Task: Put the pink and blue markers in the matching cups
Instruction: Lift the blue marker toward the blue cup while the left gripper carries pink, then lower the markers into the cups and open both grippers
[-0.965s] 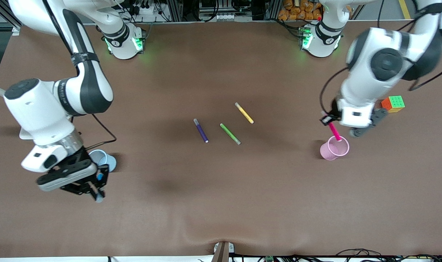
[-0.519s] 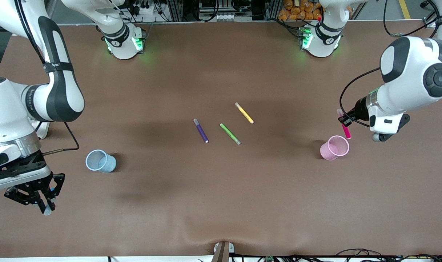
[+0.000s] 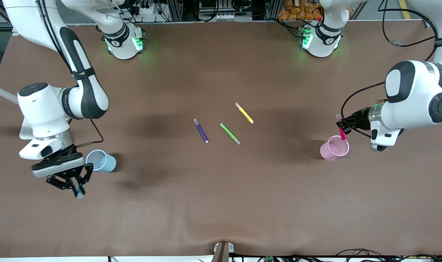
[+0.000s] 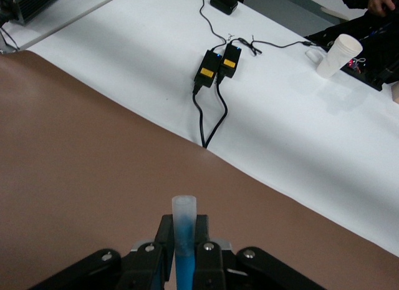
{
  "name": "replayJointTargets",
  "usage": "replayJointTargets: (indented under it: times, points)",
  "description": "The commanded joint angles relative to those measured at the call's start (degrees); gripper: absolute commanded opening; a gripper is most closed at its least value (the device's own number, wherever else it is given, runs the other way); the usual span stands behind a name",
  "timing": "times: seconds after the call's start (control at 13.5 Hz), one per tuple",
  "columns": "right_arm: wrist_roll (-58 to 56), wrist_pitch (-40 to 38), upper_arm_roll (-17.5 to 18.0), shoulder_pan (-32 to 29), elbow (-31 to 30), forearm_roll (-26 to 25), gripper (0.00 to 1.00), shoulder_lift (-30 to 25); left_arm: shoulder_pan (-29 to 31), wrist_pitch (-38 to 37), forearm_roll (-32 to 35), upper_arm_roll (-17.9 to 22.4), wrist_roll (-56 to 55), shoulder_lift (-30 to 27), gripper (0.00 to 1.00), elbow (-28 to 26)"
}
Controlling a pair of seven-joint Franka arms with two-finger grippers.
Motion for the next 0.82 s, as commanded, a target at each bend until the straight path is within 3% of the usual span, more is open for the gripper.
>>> replayJointTargets:
  times: [0.0,0.22,0.74]
  points:
    - [2.46,0.27,0.12,1.66,-8.32,0.64,0.0,-5.04,1.09,-0.76,-1.55,-0.57,0.97,2.4,0.0,3.01]
    - [3.44,0.45,0.03,2.11,-10.36,0.64,0.0,-4.87,1.18,-0.85,-5.06,-0.31,0.88,5.39,0.0,5.64]
    - [3.26,2.64,0.03,1.75,-13.53,0.64,0.0,-4.78,3.03,-0.85,-5.42,-0.22,1.76,9.52,0.0,7.58]
